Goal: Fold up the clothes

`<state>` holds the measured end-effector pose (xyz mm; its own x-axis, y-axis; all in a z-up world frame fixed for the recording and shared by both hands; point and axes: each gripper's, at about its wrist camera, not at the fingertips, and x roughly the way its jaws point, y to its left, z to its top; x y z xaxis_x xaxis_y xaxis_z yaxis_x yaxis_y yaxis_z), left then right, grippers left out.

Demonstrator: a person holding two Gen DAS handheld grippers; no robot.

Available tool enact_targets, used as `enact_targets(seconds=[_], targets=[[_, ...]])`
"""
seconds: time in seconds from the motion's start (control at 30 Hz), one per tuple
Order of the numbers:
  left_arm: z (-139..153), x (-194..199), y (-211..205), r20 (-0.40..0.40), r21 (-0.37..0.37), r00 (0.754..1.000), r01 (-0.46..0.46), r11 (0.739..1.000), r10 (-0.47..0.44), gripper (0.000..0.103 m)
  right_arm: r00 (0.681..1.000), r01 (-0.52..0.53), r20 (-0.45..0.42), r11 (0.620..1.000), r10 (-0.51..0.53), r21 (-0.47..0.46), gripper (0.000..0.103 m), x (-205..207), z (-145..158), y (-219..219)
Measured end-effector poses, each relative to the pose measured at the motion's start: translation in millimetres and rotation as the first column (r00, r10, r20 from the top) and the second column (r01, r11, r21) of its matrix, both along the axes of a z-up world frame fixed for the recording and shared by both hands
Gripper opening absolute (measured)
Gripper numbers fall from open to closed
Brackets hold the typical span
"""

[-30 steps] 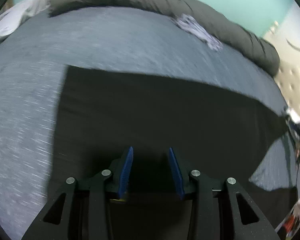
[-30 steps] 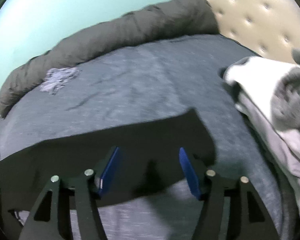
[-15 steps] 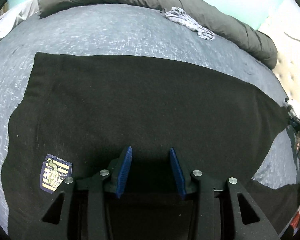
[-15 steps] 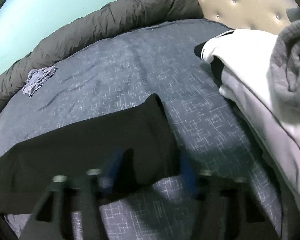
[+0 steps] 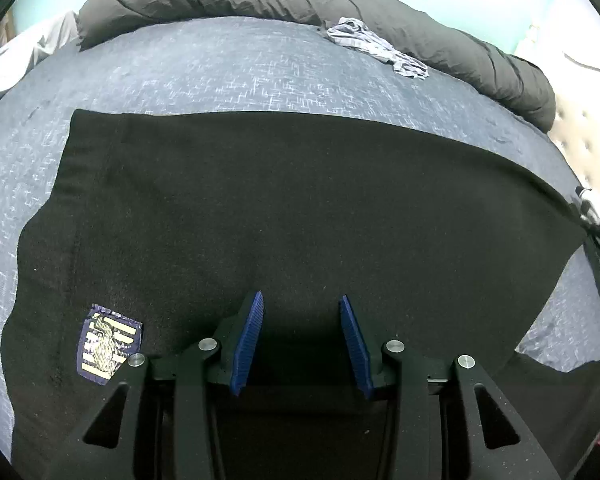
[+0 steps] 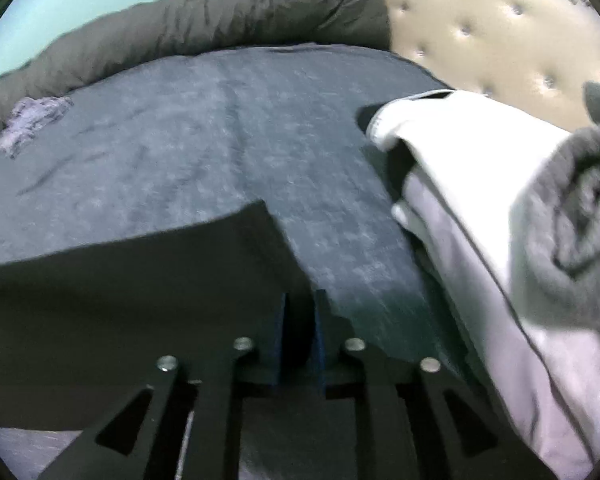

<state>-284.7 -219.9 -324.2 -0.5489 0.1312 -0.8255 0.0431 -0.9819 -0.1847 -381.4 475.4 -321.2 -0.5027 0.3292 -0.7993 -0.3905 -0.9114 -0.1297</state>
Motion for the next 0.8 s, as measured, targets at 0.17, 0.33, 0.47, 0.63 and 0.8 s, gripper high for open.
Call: enact_targets(seconds=[0.17, 0.33, 0.47, 0.63, 0.8], targets=[[2.1, 1.9, 2.0, 0.014, -0.018, 1.0, 0.019, 1.0, -0.019, 0.044, 0.998, 0.021, -0.058, 0.999, -0.019, 0.035, 0.039, 15.0, 14.4, -3.3], [2.5, -1.6, 3.5, 0.025, -0.027, 0.999, 0.023, 0.999, -0.022, 0.045, 0.98, -0.043, -0.192, 0.999, 0.048, 0.032, 0.039, 17.9, 48.5, -14.2], [2.2, -1.7, 5.1, 0.025, -0.029, 0.999, 0.022, 0.999, -0.021, 0.047, 0.968, -0.158, -0.206, 0.986, 0.142, -0.062, 0.039, -4.0, 52.2, -22.7], [0.6, -3.1, 6.3, 0.015, -0.028, 1.0, 0.015, 1.0, -0.014, 0.048, 0.989, -0.118, -0.105, 0.989, 0.108, -0.088, 0.039, -28.6, 27.7, -18.2], [-1.7, -0.1, 9.8, -0.009, -0.035, 1.0, 0.009, 0.999, -0.01, 0.051, 0.998, -0.022, -0.068, 0.994, 0.015, -0.109, 0.047, -43.0, 7.5, 2.7]])
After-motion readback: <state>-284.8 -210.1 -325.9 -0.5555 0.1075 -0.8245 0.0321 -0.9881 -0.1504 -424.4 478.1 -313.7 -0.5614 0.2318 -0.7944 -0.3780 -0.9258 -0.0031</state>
